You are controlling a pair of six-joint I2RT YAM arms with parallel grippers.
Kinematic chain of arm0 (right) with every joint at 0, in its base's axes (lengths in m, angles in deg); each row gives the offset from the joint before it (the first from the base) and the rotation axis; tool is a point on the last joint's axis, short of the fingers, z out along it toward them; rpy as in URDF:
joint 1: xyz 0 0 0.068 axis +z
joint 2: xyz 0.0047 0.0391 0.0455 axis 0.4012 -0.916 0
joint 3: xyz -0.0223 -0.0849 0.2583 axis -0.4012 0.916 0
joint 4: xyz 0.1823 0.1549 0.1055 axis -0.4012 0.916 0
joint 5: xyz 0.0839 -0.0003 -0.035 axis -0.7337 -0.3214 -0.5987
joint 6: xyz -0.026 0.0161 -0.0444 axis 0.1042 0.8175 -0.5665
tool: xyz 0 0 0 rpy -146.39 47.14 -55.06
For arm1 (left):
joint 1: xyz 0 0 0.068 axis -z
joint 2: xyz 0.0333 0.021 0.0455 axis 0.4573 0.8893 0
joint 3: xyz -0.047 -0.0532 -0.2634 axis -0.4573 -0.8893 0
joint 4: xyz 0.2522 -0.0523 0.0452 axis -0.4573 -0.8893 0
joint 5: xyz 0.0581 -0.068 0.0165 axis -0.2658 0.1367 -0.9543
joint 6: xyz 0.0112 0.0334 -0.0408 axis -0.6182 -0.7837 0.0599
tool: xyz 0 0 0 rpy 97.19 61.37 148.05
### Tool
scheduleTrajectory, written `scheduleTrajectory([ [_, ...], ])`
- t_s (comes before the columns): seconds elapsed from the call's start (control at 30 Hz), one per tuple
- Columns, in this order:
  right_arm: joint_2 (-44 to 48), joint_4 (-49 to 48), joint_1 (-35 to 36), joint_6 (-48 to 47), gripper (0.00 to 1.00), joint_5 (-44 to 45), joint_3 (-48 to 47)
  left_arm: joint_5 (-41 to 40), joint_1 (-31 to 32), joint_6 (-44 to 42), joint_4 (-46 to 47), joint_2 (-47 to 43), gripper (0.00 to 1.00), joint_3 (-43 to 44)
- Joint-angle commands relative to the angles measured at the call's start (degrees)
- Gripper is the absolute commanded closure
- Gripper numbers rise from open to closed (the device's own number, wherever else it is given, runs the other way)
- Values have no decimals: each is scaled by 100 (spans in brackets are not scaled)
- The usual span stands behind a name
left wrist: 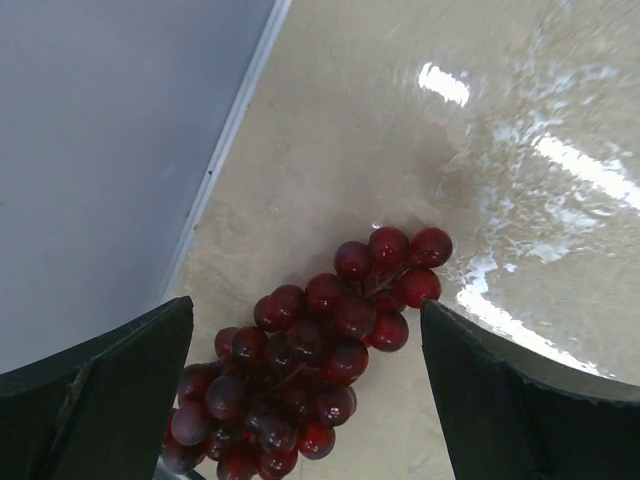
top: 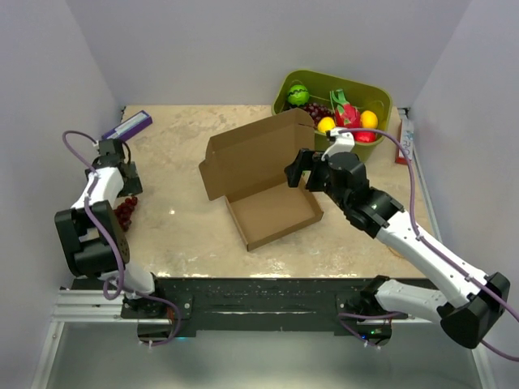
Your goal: Fold the paper box
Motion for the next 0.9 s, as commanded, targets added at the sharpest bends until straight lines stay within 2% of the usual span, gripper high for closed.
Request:
scheduleTrajectory([
  [0.0, 276, 50, -18, -200, 2, 341, -228, -332, -19, -185, 198, 36, 1, -62],
  [0.3, 469, -38, -18, -271, 1, 543, -123, 80, -19, -194, 137, 554, 1, -300],
  [0.4, 565, -56, -27, -324, 1, 649, -87, 186, -10, -203, 163, 677, 7, -388],
  [0.5, 680, -47, -27, -368, 1, 745, -52, 318, -54, -212, 198, 843, 38, -458],
  [0.57, 733, -21, -27, -420, 1, 815, -26, 415, -63, -212, 207, 932, 53, -502],
  [0.6, 794, -12, -27, -420, 1, 877, -8, 433, -54, -168, 146, 1002, 69, -485],
  [0.67, 829, 23, -27, -464, 1, 948, 27, 424, -54, -133, 128, 950, 83, -441],
  [0.7, 847, 49, -27, -473, 1, 957, 36, 433, -54, -133, 137, 793, 87, -441],
  [0.87, 952, 164, -27, -543, 1, 1123, 10, 783, -45, -106, -39, -49, 92, -73],
])
